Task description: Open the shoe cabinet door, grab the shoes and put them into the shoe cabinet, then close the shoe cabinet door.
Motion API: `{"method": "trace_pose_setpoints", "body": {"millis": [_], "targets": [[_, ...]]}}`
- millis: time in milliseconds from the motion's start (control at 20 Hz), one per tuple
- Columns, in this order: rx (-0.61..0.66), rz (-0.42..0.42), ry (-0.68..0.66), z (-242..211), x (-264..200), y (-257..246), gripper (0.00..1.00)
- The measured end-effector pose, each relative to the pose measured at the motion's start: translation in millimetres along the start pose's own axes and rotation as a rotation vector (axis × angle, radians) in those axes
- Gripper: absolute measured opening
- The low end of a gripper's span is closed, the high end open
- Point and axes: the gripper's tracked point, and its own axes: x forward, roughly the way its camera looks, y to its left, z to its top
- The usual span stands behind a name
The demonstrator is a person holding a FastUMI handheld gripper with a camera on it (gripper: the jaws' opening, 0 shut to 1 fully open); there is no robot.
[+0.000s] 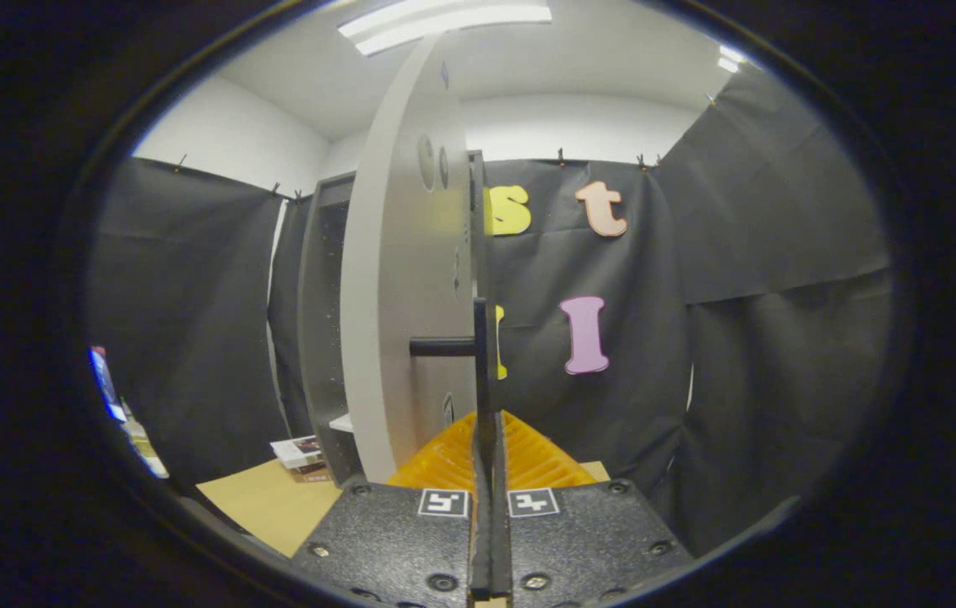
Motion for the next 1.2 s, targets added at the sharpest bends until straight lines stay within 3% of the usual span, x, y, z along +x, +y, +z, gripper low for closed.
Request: {"method": "trace_pose_setpoints", "body": {"millis": [200, 300, 350, 500, 600, 700, 900, 1200], "targets": [[-0.059, -0.017, 0.022, -5, -4, -2, 0.05], [-0.063, -0.05, 0.032, -8, -13, -15, 0.11], [-0.057, -0.063, 0.027, -9, -23, -18, 0.26], [-0.021, -0.129, -0.01, -11, -50, -23, 0.48], [-0.049, -0.222, -0.007, -19, -69, -32, 0.64], [-0.065, -0.258, -0.017, -27, -84, -15, 0.72], [-0.067, -0.302, -0.032, -46, -108, 24, 0.99], [-0.105, -0.249, -0.074, -85, -101, 107, 0.98]]}}
